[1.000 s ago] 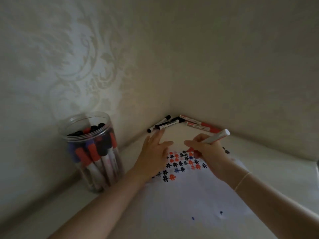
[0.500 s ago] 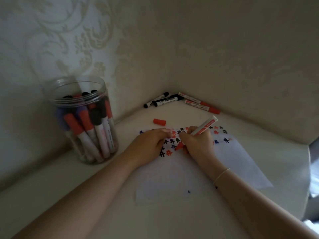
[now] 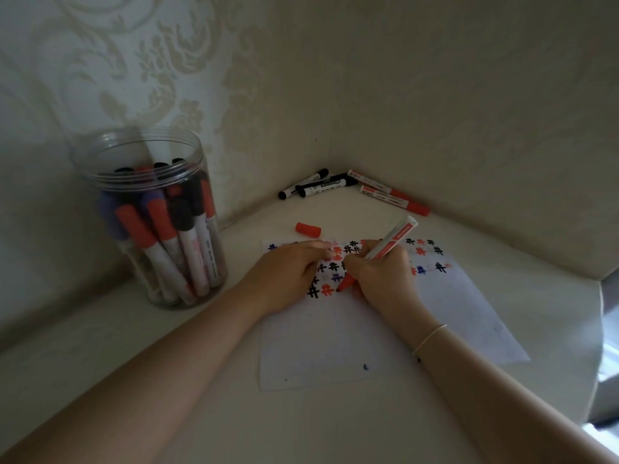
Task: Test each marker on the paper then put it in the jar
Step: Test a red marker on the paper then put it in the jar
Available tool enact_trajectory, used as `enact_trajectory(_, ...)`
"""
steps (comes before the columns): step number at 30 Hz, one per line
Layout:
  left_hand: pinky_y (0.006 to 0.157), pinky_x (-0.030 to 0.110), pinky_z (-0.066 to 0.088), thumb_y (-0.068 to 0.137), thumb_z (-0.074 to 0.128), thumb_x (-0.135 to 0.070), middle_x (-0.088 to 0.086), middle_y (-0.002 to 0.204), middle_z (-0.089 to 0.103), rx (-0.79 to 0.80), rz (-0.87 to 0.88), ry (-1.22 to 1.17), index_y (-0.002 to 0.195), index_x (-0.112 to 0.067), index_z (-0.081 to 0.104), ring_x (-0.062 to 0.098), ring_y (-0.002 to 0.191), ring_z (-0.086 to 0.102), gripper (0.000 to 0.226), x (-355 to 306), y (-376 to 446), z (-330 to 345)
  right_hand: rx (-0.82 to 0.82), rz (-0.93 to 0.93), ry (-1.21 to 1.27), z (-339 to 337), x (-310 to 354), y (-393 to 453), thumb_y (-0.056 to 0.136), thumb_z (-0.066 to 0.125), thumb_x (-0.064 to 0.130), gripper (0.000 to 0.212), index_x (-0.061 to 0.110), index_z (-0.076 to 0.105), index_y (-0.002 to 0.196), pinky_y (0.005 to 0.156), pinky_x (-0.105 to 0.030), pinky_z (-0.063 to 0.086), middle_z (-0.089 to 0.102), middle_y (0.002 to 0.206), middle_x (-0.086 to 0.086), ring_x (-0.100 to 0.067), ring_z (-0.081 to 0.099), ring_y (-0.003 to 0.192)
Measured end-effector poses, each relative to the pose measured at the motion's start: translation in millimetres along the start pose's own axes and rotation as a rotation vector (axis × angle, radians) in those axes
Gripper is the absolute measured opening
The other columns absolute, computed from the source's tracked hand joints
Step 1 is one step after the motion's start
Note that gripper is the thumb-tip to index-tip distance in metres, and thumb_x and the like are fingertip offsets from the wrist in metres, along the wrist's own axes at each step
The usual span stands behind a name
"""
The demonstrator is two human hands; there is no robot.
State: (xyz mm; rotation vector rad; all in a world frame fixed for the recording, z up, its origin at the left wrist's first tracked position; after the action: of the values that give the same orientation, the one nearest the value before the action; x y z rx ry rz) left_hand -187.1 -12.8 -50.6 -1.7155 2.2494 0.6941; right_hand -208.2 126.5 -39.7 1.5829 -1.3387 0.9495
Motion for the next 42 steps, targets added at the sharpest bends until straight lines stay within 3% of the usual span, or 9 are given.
enact_trajectory(4, 0.111, 0.022, 0.027, 0.100, 0.038, -0.015, -0.014, 0.148, 0.041, 0.009, 0.004, 0.026, 0.135, -0.026, 0.053, 0.005, 0.136, 0.035, 0.040, 0.2, -0.1, 0.8, -0.058, -0.021, -0.033, -5.2, -1.1, 2.5, 0.077, 0.056, 0.000, 0.027, 0.008, 0.037, 0.060, 0.039, -0.016, 0.026, 0.034, 0.053, -0.004, -0.014, 0.031, 0.049)
enact_trajectory(8, 0.110, 0.023, 0.029, 0.101, 0.037, -0.016, -0.013, 0.147, 0.041, 0.006, 0.004, 0.031, 0.136, -0.026, 0.053, 0.006, 0.136, 0.036, 0.039, -1.1, 0.7, -0.2, -0.055, -0.023, 0.012, -5.7, -3.1, 3.4, 0.076, 0.063, 0.006, 0.022, -0.007, 0.050, 0.064, 0.043, -0.031, 0.044, 0.058, 0.058, -0.027, -0.028, 0.051, 0.047)
enact_trajectory(13, 0.104, 0.013, 0.024, 0.101, 0.037, -0.014, -0.016, 0.148, 0.039, 0.008, 0.013, 0.026, 0.135, -0.028, 0.053, 0.002, 0.136, 0.034, 0.041, -1.0, 0.9, -0.2, -0.026, -0.007, -0.037, -4.0, -1.6, 2.9, 0.075, 0.063, 0.005, 0.035, 0.012, 0.038, 0.052, 0.040, -0.021, 0.032, 0.040, 0.046, -0.002, -0.012, 0.036, 0.041)
enact_trajectory(18, 0.109, 0.022, 0.029, 0.101, 0.036, -0.016, -0.014, 0.148, 0.040, 0.012, 0.009, 0.030, 0.136, -0.026, 0.052, 0.006, 0.136, 0.036, 0.039, -0.3, 2.2, 0.9, -0.086, -0.016, -0.001, -9.2, -3.4, 4.2, 0.076, 0.060, 0.002, 0.028, 0.008, 0.043, 0.056, 0.036, -0.018, 0.032, 0.044, 0.047, -0.005, -0.014, 0.039, 0.039)
enact_trajectory(24, 0.107, 0.019, 0.029, 0.099, 0.041, -0.013, -0.013, 0.145, 0.044, 0.001, 0.021, 0.008, 0.131, -0.025, 0.057, 0.006, 0.133, 0.039, 0.037, -2.3, 1.3, -1.6, -0.017, -0.024, -0.017, -2.2, -2.2, 5.6, 0.076, 0.059, 0.000, 0.034, 0.012, 0.035, 0.055, 0.037, -0.017, 0.027, 0.032, 0.049, -0.001, -0.011, 0.029, 0.042)
enact_trajectory(30, 0.103, 0.032, 0.043, 0.089, 0.052, 0.002, 0.000, 0.137, 0.051, -0.386, -0.036, 0.102, 0.126, -0.014, 0.060, 0.014, 0.125, 0.047, 0.041, -3.8, 6.0, -47.2, -0.053, 0.095, 0.637, -22.7, -9.7, 13.2, 0.083, 0.069, 0.009, 0.030, 0.010, 0.047, 0.064, 0.037, -0.021, 0.037, 0.054, 0.055, -0.006, -0.012, 0.041, 0.037)
enact_trajectory(33, 0.106, 0.033, 0.036, 0.094, 0.051, -0.009, 0.004, 0.144, 0.042, -0.249, -0.144, 0.195, 0.140, -0.013, 0.045, 0.020, 0.130, 0.039, 0.046, 5.4, 22.8, -34.6, 0.041, 0.140, 0.887, -23.3, -8.5, 17.8, 0.084, 0.067, 0.010, 0.017, 0.009, 0.056, 0.071, 0.051, -0.021, 0.050, 0.061, 0.069, -0.009, -0.013, 0.057, 0.051)
enact_trajectory(36, 0.095, 0.033, 0.042, 0.097, 0.052, -0.028, 0.005, 0.125, 0.055, -0.184, -0.221, 0.162, 0.129, -0.016, 0.057, 0.020, 0.113, 0.047, 0.035, 17.3, 32.5, -22.7, 0.082, 0.175, 1.033, -26.3, -9.4, 22.0, 0.092, 0.055, 0.016, 0.016, 0.004, 0.065, 0.084, 0.074, -0.030, 0.057, 0.067, 0.074, -0.008, -0.020, 0.067, 0.071)
enact_trajectory(42, 0.081, 0.027, 0.044, 0.083, 0.072, -0.025, -0.004, 0.100, 0.066, -0.389, -0.025, -0.159, 0.110, -0.020, 0.070, 0.013, 0.094, 0.056, 0.027, -7.5, 26.1, -35.0, -0.097, 0.098, 0.970, -42.3, -11.4, 24.7, 0.091, 0.044, 0.001, 0.021, 0.005, 0.049, 0.071, 0.051, -0.029, 0.052, 0.058, 0.050, -0.005, -0.021, 0.059, 0.047)
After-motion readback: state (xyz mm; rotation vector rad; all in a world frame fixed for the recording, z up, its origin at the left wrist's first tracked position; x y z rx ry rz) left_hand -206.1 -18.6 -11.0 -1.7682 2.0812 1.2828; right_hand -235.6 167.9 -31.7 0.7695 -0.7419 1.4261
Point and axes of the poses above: each hand's wrist, its own y-axis towards the middle knuckle, its own z-axis out of the palm, x = y × z, the point moved 8 cm from there along y, towards the middle knuckle
